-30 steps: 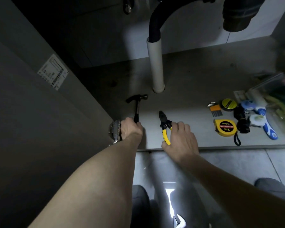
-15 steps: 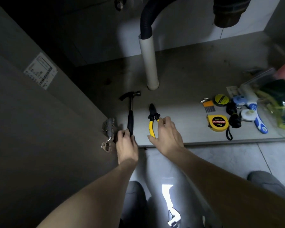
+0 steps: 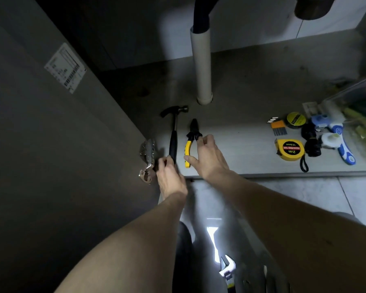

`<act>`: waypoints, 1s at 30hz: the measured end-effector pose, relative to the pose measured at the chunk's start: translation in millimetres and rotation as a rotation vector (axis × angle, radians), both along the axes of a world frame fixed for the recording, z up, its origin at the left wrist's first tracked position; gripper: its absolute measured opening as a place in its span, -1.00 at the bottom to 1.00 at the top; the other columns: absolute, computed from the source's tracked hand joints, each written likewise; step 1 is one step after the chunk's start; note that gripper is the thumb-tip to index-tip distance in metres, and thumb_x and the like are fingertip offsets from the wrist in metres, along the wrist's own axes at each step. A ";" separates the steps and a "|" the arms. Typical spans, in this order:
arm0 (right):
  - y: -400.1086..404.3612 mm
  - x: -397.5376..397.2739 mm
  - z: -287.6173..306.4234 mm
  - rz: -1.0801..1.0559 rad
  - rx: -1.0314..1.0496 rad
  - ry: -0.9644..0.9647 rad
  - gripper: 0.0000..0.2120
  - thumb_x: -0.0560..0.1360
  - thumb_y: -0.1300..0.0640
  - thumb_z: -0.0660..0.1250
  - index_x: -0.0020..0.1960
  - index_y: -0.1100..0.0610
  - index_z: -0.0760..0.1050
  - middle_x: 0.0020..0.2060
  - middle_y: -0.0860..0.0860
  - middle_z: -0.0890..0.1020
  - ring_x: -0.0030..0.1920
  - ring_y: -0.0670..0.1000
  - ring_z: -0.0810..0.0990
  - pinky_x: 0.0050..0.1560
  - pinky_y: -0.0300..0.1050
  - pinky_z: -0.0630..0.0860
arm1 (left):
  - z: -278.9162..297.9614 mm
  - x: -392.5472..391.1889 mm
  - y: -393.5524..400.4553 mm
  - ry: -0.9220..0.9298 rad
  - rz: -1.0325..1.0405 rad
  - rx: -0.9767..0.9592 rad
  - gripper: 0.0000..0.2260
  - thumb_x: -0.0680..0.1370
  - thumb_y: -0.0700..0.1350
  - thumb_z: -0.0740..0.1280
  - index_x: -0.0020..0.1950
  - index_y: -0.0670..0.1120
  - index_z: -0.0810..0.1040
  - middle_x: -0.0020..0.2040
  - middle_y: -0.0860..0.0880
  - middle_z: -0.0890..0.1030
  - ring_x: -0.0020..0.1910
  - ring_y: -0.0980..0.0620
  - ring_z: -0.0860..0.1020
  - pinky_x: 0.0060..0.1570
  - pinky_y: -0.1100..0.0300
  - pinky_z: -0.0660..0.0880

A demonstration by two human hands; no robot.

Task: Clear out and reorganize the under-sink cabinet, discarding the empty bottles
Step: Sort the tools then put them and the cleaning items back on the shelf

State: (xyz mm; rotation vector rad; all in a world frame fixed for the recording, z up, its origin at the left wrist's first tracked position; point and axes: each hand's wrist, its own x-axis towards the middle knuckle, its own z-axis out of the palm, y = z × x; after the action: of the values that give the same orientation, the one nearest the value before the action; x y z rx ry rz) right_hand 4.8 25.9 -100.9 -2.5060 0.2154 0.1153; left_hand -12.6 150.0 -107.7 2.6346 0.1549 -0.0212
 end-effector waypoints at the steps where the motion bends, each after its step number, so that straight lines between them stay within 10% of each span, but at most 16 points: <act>1: -1.0 -0.1 -0.2 0.010 0.006 0.000 -0.38 0.59 -0.10 0.33 0.47 0.25 0.27 0.28 0.16 0.32 0.25 0.22 0.48 0.25 0.05 0.48 | 0.9 -1.0 -0.4 -0.009 0.000 -0.011 -0.69 0.54 -0.33 0.20 0.28 -0.26 0.46 0.33 -0.15 0.38 0.16 -0.20 0.47 0.19 0.05 0.38; 14: -10.3 -11.4 11.6 0.019 0.082 0.102 -0.58 0.63 0.02 0.25 0.41 0.20 0.36 0.32 0.16 0.34 0.27 0.24 0.47 0.29 0.07 0.44 | -11.6 -123.8 30.3 0.105 0.013 -0.065 -0.64 0.50 -0.34 0.25 0.30 -0.23 0.48 0.21 -0.18 0.48 0.27 -0.17 0.41 0.28 0.12 0.26; 21: -36.5 -142.0 -4.0 -0.099 0.073 0.080 -0.72 0.63 0.13 0.17 0.28 0.15 0.50 0.24 0.14 0.51 0.23 0.19 0.52 0.22 0.02 0.45 | -11.9 -164.1 6.9 0.318 -0.036 -0.064 -0.83 0.58 -0.20 0.21 0.13 -0.12 0.53 0.19 -0.13 0.54 0.18 -0.15 0.51 0.15 0.06 0.44; 30: -58.4 -318.8 -38.4 -0.017 -0.012 0.566 -0.79 0.58 0.08 0.18 -0.20 0.09 0.46 -0.22 0.04 0.57 -0.11 0.12 0.59 -0.20 -0.10 0.39 | -35.5 -253.2 -3.6 0.602 -0.173 0.151 -0.79 0.58 -0.10 0.22 0.13 -0.10 0.57 0.18 -0.11 0.56 0.18 -0.16 0.55 0.07 0.07 0.52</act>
State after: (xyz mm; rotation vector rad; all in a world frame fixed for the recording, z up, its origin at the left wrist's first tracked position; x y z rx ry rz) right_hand -314.0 -32.5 -139.3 -2.4254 0.4640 0.8188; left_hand -265.8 146.4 -143.2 2.7006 0.1318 -0.8929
